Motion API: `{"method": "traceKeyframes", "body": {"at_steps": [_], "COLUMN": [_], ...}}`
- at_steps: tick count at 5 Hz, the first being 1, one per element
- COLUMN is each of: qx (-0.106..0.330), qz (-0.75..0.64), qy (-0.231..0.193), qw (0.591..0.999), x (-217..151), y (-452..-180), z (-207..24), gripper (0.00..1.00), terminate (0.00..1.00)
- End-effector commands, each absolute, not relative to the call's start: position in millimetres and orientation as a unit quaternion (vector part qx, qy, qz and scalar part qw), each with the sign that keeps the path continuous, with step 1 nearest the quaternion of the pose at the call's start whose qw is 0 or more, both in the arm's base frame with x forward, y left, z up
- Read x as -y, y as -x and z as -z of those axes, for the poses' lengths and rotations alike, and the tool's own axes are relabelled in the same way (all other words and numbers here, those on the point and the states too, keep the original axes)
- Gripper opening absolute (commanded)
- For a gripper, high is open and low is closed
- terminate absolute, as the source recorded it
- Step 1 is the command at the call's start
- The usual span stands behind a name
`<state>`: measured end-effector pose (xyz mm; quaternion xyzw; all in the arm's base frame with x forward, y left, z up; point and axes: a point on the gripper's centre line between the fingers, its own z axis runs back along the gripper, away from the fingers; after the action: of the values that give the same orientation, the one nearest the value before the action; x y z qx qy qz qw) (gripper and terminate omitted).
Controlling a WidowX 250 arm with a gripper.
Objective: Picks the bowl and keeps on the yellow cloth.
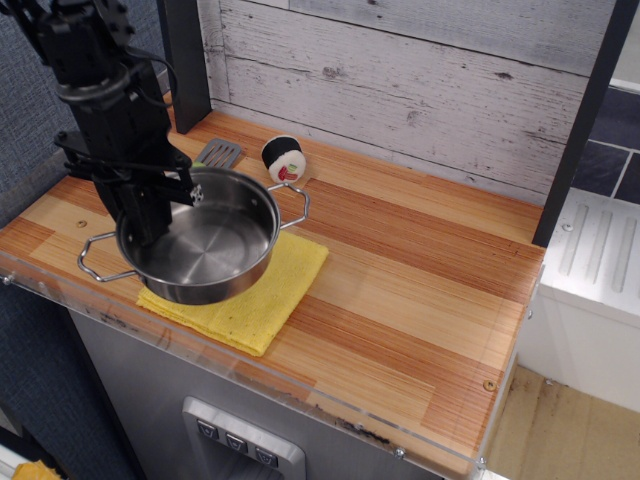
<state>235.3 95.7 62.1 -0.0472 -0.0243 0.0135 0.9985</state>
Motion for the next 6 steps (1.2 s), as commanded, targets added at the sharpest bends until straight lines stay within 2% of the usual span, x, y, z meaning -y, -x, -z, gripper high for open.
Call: {"method": "traceKeyframes", "body": {"at_steps": [1,2,4,5,6], "qx": [0.031,0.039,0.06,0.092,0.123], "qz": [-0.01,-0.006,0.009,0.029,0.068], "qy": [0.034,0.034,0.038,0.033,0.042], "qw": [0.999,0.999,0.997,0.995,0.989], "x": [-99,-91,-72,-57,-25], "y": [-244,-246,-247,-256,-276], "z": [-63,-62,-66,-99,-135], "gripper": [0.0,1.0,1.0,1.0,1.0], "terminate": [0.0,0.0,0.0,0.0,0.0]}}
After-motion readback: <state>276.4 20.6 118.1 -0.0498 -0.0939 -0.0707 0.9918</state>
